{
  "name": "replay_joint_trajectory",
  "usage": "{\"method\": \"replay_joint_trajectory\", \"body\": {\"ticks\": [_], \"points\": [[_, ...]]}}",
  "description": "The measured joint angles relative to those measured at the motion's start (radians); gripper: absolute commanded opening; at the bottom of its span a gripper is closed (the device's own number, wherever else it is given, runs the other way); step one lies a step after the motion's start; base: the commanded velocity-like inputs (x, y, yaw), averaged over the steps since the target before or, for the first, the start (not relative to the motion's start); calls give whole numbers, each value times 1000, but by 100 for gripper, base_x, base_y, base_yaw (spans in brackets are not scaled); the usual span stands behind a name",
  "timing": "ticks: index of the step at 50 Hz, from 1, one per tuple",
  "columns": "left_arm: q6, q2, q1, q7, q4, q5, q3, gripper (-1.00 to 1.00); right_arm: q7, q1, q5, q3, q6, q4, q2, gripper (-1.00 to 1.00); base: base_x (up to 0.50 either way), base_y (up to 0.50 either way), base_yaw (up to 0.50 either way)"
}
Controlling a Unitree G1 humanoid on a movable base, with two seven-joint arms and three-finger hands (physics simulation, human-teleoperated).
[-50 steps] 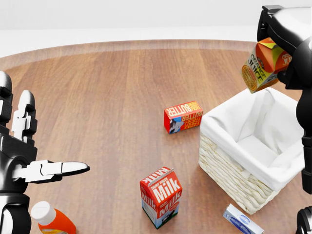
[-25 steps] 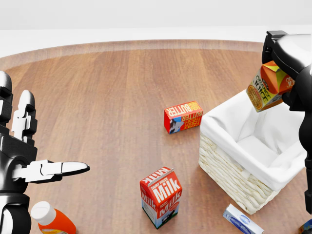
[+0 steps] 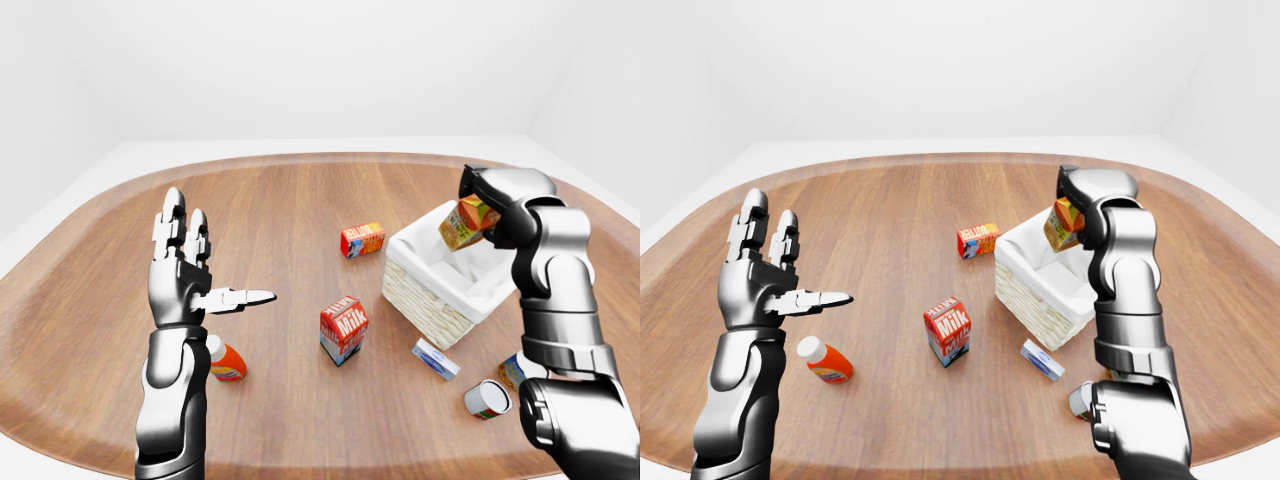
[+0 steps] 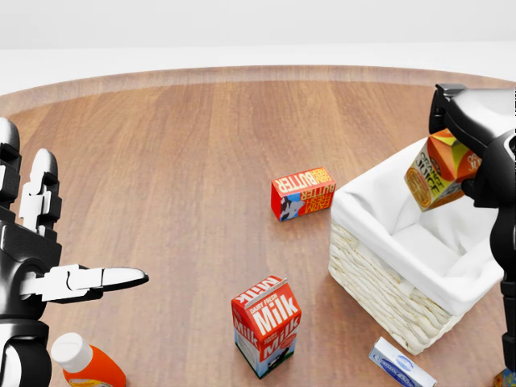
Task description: Pick up the orange juice, and put it in the basket.
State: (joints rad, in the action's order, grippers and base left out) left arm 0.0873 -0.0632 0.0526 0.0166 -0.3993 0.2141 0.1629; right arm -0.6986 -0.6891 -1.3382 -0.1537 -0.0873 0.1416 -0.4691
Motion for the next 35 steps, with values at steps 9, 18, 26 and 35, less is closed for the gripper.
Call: {"method": "replay_joint_trajectory", "body": {"ticks": [9,18,26,35], "points": [[0,0,0,0,0,0,0,100,1,14,9,1,0,19,-1,-100,0,0,0],[0,0,0,0,0,0,0,100,0,31,17,-1,0,33,-2,-100,0,0,0],[0,0,0,0,0,0,0,100,2,47,28,-3,0,44,-5,-100,0,0,0],[0,0,0,0,0,0,0,100,1,56,39,-4,0,63,-8,-100,0,0,0]]}}
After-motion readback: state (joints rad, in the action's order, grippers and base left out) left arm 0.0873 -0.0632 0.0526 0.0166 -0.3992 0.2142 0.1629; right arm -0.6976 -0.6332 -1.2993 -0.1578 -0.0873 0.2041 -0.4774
